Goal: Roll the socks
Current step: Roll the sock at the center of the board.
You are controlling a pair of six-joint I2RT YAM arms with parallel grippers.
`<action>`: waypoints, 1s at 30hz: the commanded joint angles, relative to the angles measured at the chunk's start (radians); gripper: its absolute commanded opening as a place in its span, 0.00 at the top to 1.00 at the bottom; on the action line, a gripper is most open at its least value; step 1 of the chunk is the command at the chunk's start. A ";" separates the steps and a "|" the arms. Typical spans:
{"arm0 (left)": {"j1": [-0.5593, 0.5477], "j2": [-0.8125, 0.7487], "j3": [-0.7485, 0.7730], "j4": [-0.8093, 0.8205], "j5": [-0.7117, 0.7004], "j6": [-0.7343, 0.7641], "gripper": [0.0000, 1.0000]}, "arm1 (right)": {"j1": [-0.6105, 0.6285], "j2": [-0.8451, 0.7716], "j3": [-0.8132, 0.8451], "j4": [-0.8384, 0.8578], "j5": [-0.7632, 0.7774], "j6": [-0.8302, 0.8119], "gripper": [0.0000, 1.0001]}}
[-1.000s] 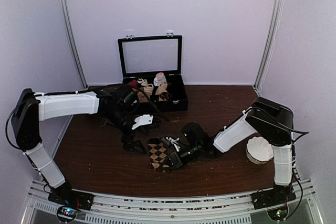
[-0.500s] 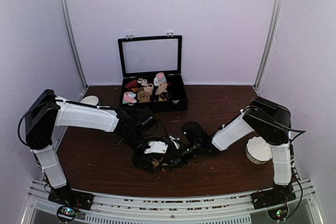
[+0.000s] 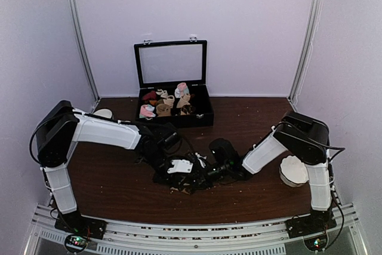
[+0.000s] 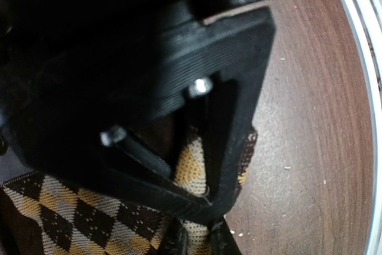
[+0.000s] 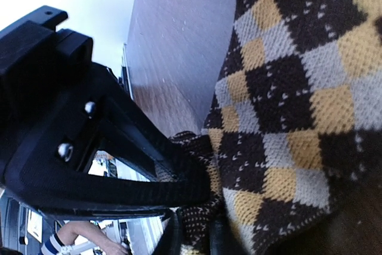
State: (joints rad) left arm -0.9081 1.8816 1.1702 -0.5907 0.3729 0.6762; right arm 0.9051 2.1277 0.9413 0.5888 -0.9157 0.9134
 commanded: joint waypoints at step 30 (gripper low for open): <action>0.205 0.358 0.341 -0.396 0.366 -0.037 0.93 | 0.014 -0.691 -0.566 -0.157 0.842 -0.380 0.00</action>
State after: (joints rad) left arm -0.7094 2.1906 1.5017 -0.9497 0.7761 0.6399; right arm 0.9054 1.5749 0.4561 0.5152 -0.3298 0.6205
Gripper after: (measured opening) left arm 0.082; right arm 0.995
